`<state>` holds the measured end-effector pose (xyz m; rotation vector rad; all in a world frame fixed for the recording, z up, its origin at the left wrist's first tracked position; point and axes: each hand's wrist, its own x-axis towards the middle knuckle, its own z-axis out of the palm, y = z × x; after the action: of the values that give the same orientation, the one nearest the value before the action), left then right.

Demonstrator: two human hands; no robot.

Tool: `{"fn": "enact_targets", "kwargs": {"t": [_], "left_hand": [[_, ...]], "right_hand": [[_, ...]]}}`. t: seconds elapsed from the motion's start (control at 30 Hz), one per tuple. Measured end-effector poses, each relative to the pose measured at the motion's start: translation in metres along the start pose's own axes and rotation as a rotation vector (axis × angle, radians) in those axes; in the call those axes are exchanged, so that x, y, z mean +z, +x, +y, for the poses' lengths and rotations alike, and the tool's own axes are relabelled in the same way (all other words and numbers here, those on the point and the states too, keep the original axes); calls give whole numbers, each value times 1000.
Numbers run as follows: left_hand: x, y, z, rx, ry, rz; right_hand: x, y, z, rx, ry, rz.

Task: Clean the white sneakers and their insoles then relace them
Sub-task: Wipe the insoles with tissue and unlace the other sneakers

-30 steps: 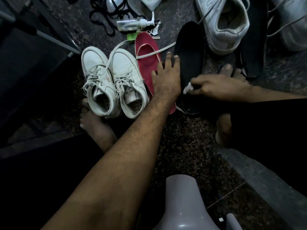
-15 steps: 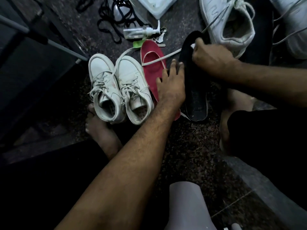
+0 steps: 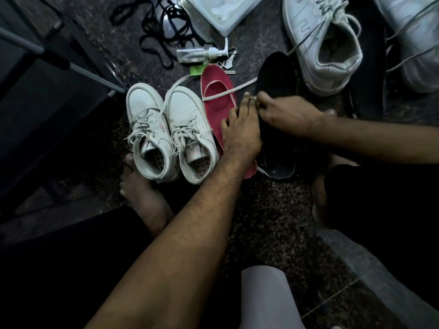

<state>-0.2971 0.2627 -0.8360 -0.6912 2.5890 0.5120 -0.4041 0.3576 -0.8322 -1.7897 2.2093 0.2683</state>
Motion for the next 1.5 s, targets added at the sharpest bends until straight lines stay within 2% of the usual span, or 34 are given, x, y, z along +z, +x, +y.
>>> {"fn": "enact_targets", "kwargs": {"t": [0.13, 0.23, 0.33, 0.47, 0.53, 0.7, 0.83, 0.93, 1.07, 1.27, 1.37, 1.43, 1.5], "left_hand": [[-2, 1, 0, -3, -30, -17], [-6, 4, 7, -41, -158, -48], [-5, 5, 11, -70, -151, 9], [-1, 4, 9, -39, -110, 48], [-2, 2, 8, -42, -118, 117], [-5, -12, -1, -143, -28, 417], [-4, -26, -10, -266, -11, 465], [-7, -38, -31, -398, -13, 471], [-6, -43, -31, -331, -23, 427], [-1, -50, -52, -410, -86, 406], [0, -47, -58, -369, -150, 415], [-2, -44, -55, -345, -239, 463], [-6, -45, -49, -317, -382, 582]], "right_hand": [[-8, -23, 8, -1, 3, -24], [-14, -47, 11, -21, 22, -57], [-11, -61, -4, -63, -12, -65], [2, -60, -2, 80, -39, -75], [0, -54, 10, 127, -14, -46], [-15, -37, 28, 216, -58, 15], [-24, -36, 20, 188, 7, 74], [-32, -23, -6, 63, 124, 82], [-24, -24, -4, 11, 157, 77], [-23, -13, -10, 60, 225, 104], [-21, -12, -12, 129, 277, 87], [-18, -9, -16, 159, 314, 72], [-12, -5, -22, 162, 377, 38]]}}
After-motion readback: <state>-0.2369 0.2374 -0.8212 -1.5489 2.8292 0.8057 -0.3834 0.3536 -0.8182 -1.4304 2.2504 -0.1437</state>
